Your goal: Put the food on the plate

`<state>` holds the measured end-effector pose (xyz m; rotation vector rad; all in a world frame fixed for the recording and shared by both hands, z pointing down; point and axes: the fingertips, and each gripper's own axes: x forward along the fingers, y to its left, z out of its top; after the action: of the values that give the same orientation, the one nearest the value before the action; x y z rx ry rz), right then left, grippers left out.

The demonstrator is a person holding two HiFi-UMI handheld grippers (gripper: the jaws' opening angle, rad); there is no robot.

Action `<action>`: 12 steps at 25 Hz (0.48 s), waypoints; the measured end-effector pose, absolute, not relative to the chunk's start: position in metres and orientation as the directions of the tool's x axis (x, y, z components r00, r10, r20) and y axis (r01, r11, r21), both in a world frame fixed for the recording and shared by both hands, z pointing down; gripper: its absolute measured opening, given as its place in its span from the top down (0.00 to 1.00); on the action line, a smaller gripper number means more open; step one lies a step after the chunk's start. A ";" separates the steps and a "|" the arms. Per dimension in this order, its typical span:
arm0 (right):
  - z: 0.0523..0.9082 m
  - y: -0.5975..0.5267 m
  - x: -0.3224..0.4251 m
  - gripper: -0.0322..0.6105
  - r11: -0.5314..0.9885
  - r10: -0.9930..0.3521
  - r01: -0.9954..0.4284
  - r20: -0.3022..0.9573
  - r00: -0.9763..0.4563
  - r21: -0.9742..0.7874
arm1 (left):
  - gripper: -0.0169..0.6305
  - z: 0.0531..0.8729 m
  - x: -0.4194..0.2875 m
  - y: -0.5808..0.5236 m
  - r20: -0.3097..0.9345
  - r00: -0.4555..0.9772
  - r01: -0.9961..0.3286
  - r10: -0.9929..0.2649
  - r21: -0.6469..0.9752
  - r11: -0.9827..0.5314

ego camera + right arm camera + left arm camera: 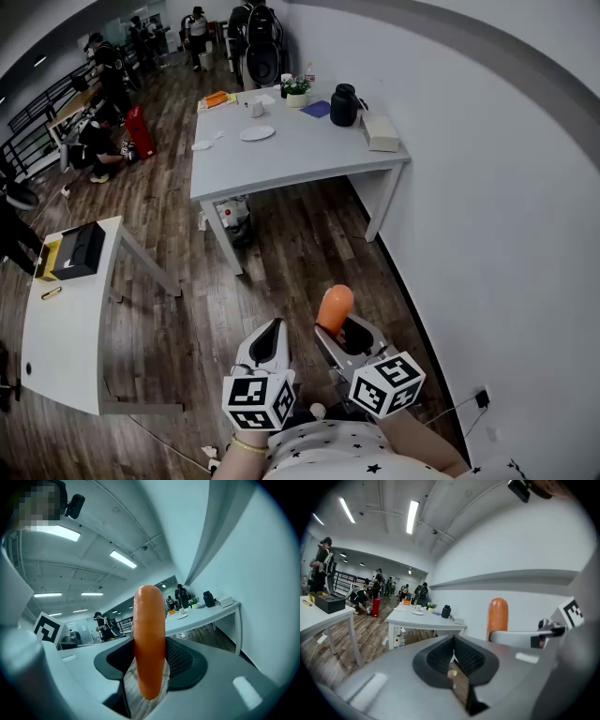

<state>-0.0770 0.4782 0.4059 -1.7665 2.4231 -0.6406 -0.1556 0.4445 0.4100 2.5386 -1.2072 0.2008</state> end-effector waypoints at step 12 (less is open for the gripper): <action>0.429 0.403 -0.038 0.63 0.237 -0.920 -0.884 0.201 -0.338 -0.403 | 0.96 0.432 -0.123 0.367 0.289 0.622 -0.783 -0.727 0.234 -0.577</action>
<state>-0.0385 0.4029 0.4294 -1.7606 2.4080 -0.6991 -0.1232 0.3674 0.4319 2.5101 -1.2122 0.2293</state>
